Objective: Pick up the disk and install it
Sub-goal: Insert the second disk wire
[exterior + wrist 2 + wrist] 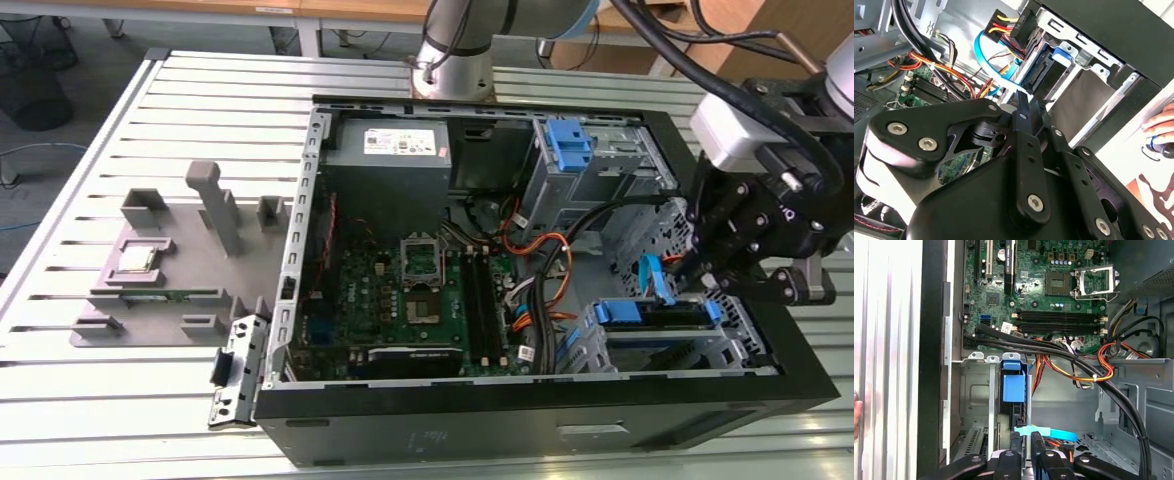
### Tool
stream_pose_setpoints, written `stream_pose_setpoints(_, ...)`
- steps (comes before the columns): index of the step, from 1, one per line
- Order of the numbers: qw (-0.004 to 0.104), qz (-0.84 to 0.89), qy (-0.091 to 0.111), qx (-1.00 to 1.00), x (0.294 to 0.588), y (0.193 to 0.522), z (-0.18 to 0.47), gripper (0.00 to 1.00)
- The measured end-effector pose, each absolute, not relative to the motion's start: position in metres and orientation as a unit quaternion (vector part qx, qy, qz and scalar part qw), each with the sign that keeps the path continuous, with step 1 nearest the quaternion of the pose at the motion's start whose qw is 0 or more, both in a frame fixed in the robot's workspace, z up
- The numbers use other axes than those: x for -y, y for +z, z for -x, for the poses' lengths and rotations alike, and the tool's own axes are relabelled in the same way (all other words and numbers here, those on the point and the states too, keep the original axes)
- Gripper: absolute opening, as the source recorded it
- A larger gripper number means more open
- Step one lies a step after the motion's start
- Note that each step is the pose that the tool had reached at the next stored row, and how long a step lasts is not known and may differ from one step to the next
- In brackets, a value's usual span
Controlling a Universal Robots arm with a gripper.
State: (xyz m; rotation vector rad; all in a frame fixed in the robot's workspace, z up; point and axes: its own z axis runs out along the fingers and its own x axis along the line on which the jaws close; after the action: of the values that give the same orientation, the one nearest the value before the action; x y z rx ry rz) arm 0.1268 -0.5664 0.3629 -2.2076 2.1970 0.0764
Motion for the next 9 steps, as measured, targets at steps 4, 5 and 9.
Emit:
stream_pose_setpoints(4,0.013,0.709,0.025,-0.705,0.562,0.363,-0.127,0.23)
stream_pose_setpoints(5,0.013,0.709,0.025,-0.705,0.56,0.362,-0.127,0.23)
stream_pose_setpoints(9,0.013,0.709,0.025,-0.705,0.554,0.362,-0.127,0.23)
